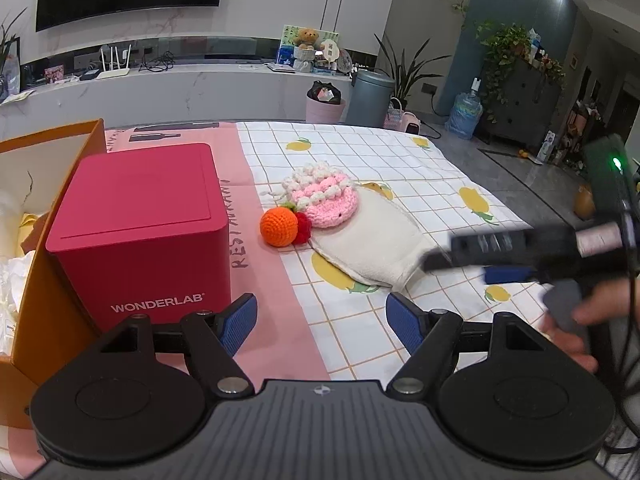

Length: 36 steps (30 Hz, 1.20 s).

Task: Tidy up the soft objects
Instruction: 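Grasp the white towel with the right tool and lift it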

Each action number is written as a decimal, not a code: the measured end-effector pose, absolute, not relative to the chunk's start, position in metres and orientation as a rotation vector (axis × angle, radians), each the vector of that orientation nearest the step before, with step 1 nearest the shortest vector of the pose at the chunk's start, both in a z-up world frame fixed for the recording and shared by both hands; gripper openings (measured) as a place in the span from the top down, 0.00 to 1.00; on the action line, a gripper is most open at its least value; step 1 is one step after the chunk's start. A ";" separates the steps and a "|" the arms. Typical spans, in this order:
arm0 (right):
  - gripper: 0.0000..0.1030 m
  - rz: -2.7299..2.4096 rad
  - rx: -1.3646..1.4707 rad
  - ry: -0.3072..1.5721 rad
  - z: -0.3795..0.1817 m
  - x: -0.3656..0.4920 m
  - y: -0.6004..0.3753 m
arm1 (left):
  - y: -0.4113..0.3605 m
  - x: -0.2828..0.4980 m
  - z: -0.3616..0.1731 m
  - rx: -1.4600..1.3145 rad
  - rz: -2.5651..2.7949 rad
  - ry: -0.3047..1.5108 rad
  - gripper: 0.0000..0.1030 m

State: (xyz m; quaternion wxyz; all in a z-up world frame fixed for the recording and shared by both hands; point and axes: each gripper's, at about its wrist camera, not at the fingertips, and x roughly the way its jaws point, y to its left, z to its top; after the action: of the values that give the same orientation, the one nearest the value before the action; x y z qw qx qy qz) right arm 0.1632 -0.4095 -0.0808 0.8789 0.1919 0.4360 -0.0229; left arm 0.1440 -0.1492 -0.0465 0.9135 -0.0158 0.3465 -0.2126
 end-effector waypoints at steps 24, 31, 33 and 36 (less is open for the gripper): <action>0.99 0.037 0.498 1.028 -0.075 0.155 -0.421 | -0.148 0.149 -0.051 -0.059 -0.446 0.745 0.16; 0.17 0.014 0.169 1.117 -0.065 0.141 -0.430 | -0.149 0.149 -0.048 -0.054 -0.450 0.747 0.16; 0.04 0.108 0.053 1.042 -0.057 0.142 -0.423 | -0.147 0.148 -0.045 -0.050 -0.459 0.735 0.16; 0.03 0.223 -0.093 1.022 -0.059 0.153 -0.408 | -0.144 0.149 -0.044 -0.045 -0.450 0.727 0.16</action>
State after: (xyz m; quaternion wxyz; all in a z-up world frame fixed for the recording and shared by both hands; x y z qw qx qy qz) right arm 0.1528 -0.4076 -0.0589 0.8652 -0.0443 0.4880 0.1065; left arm 0.1488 -0.1445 -0.0436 0.9097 -0.0219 0.3526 -0.2183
